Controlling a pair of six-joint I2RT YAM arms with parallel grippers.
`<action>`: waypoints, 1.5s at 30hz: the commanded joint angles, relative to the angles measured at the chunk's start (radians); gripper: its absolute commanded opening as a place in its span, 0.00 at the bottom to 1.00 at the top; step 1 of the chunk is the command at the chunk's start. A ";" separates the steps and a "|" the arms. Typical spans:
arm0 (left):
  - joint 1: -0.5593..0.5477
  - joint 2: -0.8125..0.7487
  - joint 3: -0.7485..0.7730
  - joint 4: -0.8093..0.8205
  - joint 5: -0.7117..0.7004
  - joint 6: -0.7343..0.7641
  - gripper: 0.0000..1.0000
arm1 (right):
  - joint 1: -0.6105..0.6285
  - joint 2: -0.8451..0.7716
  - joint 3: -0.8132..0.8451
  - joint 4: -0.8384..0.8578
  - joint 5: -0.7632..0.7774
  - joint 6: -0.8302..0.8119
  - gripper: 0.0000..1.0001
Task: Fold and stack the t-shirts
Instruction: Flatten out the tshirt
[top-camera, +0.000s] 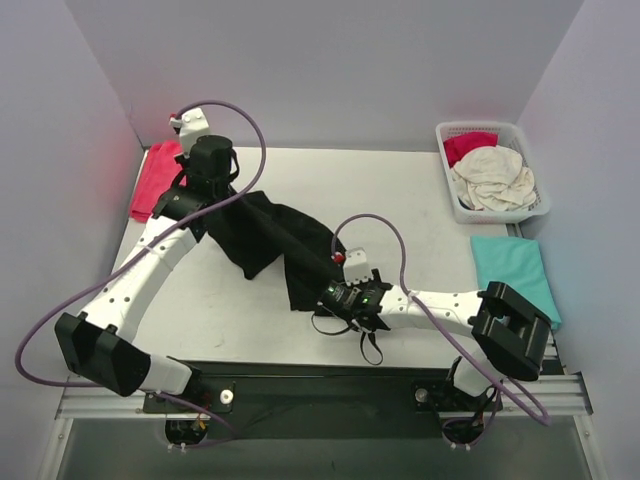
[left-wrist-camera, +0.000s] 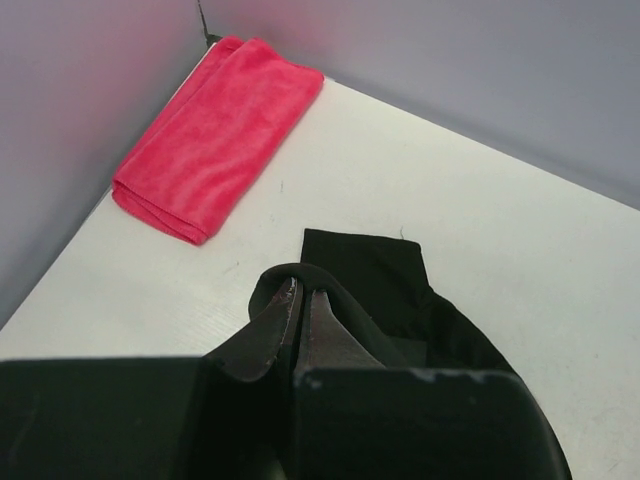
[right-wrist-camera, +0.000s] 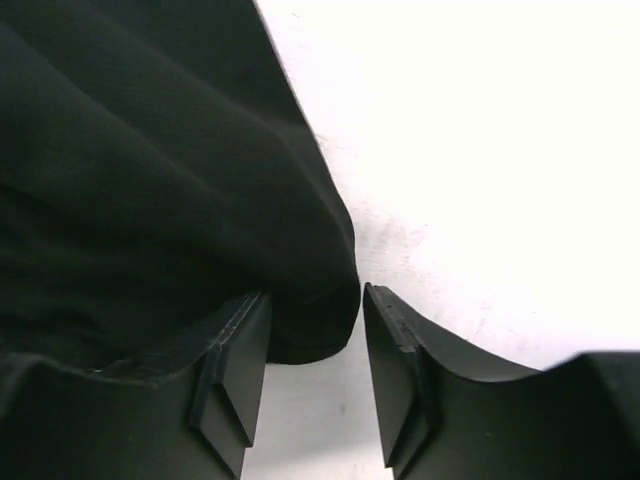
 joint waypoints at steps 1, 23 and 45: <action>0.005 0.040 -0.002 0.059 0.022 -0.015 0.00 | 0.079 -0.034 0.112 -0.050 0.109 -0.037 0.44; 0.032 0.155 -0.009 0.118 0.079 -0.013 0.00 | 0.211 0.269 0.346 0.075 -0.060 -0.114 0.43; 0.049 0.138 -0.023 0.121 0.082 -0.015 0.00 | 0.165 0.258 0.234 0.128 -0.161 -0.020 0.38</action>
